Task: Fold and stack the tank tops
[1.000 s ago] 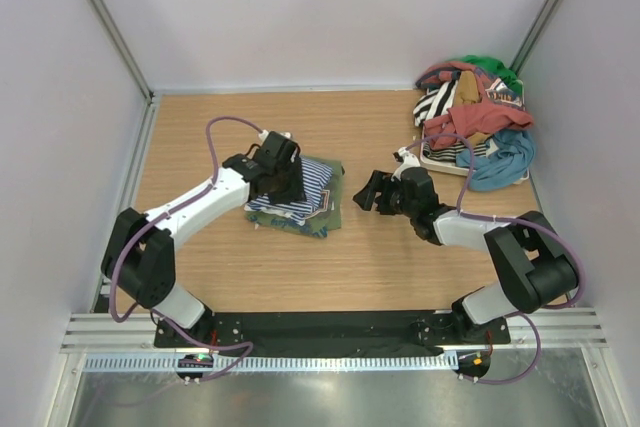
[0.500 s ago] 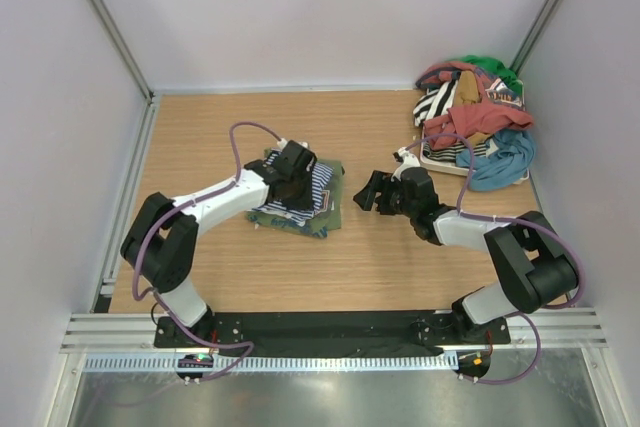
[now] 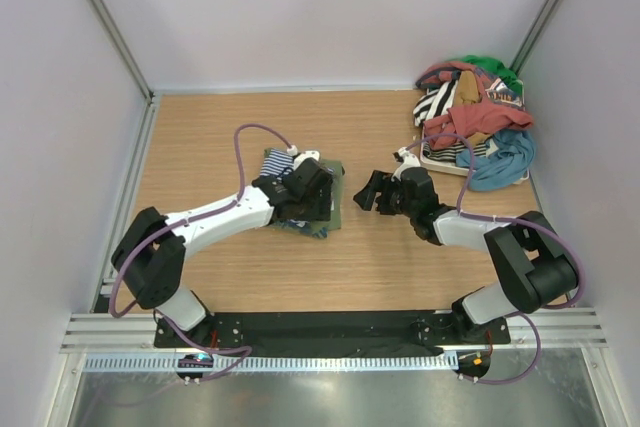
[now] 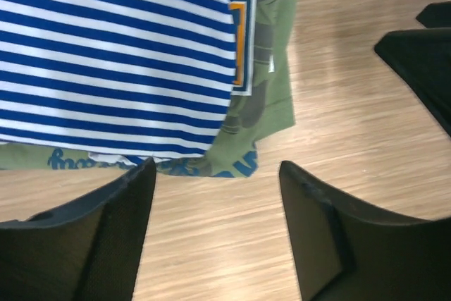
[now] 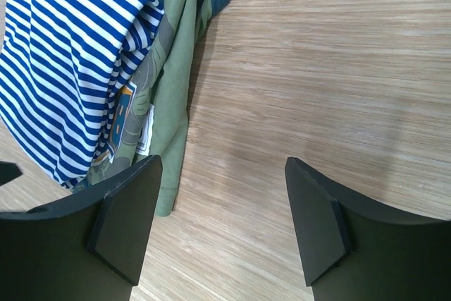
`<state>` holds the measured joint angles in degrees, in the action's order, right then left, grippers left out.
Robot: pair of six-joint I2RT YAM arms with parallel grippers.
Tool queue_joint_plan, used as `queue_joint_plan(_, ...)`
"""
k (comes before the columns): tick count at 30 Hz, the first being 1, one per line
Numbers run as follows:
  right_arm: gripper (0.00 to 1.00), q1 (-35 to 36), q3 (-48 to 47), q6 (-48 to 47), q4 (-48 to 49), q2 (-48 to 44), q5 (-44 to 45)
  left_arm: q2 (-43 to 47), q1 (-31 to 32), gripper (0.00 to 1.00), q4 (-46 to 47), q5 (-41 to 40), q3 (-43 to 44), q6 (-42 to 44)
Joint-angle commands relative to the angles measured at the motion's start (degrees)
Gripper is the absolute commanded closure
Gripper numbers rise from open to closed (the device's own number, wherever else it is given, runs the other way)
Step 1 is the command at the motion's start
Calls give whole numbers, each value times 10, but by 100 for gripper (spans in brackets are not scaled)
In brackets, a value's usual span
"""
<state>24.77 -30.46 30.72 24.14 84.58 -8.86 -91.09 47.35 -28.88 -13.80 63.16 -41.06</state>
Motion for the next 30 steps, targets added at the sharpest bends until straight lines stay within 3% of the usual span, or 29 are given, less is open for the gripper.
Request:
queue_joint_plan(1, 23, 1, -4, 0, 17, -27, 29, -4, 27, 27, -39, -91, 61, 0)
queue_joint_plan(4, 21, 1, 11, 1, 17, -58, 63, -62, 52, 13, -98, -139, 134, 0)
queue_joint_plan(10, 19, 1, 62, 11, 6, -152, 190, -219, 77, 0, -252, -271, 313, -4)
queue_joint_plan(13, 19, -1, 92, 20, 1, -213, 251, -280, 76, 0, -300, -300, 376, -1)
queue_joint_plan(21, 20, 0, 154, 40, -18, -362, 362, -349, 70, 0, -306, -319, 423, 16)
queue_joint_plan(26, 20, 0, 155, 43, -23, -367, 367, -379, 53, 2, -293, -297, 421, 25)
queue_joint_plan(30, 21, -1, 150, 42, -19, -347, 359, -365, 2, 5, -282, -290, 375, 24)
